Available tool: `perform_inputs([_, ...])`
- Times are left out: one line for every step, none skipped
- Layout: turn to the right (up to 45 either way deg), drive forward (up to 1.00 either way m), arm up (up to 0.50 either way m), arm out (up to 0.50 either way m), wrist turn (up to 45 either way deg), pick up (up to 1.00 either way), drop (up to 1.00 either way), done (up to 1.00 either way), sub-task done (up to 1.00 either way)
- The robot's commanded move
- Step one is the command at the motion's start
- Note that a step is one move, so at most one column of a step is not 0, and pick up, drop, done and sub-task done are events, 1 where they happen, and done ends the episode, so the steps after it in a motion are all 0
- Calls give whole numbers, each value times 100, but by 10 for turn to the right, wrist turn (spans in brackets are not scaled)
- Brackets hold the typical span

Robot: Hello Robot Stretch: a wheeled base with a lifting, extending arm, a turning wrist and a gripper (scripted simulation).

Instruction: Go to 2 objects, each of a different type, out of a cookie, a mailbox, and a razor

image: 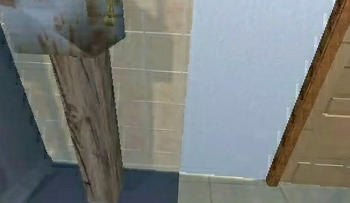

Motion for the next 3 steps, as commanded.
perform_inputs([240, 0, 0, 0, 0, 0, 0, 0, 0])
perform_inputs([0, 50, 0, 0, 0, 0, 0, 0, 0])
perform_inputs([-450, 0, 0, 0, 0, 0, 0, 0, 0])
